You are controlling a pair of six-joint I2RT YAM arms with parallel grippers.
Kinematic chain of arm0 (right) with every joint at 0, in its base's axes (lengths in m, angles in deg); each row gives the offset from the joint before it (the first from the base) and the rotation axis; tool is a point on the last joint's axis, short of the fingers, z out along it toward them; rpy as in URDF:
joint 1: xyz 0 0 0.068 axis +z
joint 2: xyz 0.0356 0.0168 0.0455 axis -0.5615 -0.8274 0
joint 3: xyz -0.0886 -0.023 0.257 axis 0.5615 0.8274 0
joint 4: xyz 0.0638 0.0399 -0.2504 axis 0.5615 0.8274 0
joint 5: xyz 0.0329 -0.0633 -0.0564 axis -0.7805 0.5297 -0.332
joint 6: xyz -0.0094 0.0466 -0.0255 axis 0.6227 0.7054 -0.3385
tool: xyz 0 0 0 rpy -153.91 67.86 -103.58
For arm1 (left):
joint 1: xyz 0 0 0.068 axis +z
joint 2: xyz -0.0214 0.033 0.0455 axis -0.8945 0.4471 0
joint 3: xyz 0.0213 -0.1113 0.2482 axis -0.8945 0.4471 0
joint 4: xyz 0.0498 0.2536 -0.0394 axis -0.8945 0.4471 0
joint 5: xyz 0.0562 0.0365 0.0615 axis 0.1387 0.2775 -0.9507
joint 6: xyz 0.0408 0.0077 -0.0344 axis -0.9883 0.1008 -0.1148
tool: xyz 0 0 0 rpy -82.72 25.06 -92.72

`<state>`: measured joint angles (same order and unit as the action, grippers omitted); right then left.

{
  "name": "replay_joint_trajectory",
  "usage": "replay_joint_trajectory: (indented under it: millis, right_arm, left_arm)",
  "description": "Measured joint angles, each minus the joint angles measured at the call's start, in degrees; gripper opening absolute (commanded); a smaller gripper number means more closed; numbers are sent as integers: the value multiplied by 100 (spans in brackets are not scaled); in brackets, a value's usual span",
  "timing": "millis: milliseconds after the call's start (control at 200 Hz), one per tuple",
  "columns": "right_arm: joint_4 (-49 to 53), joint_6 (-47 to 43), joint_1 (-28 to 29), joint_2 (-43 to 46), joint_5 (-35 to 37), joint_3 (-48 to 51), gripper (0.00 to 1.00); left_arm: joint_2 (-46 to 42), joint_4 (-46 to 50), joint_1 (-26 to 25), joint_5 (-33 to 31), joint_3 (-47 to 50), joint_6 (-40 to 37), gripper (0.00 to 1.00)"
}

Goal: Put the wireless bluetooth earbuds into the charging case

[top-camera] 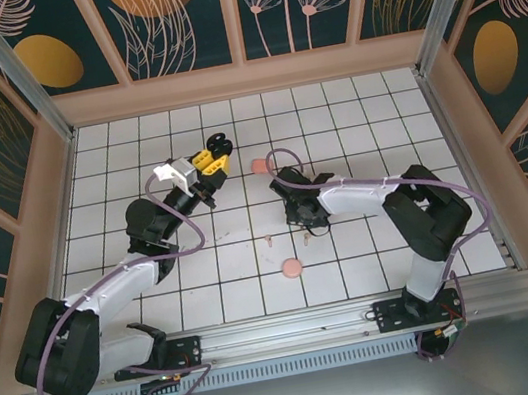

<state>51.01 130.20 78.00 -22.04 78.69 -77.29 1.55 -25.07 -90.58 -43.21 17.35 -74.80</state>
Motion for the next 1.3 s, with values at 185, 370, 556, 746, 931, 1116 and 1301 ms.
replay_joint_trajectory:
  millis: [185,370,556,746,931,1116,1301]
  right_arm:
    - [24,-175,-166,501,-11,-59,14]
    - [131,-358,-269,1078,-9,-420,14]
    - [337,-603,-358,1517,2,-1283,14]
    - [391,-977,-411,1797,11,-2481,14]
    - [170,-1270,-411,1976,-162,-3032,14]
    - [-192,-1471,-354,2000,-354,-3073,15]
    - [-857,-1805,42,2035,-376,-2756,15]
  left_arm:
    - [0,-42,0,15,70,-9,0]
    - [0,-31,0,85,149,-11,0]
    - [4,-26,0,197,149,-17,0]
    - [96,136,0,400,79,-79,0]
    - [315,249,0,592,-138,-76,0]
    - [577,297,0,748,-439,-70,0]
    - [656,332,0,879,-638,-70,0]
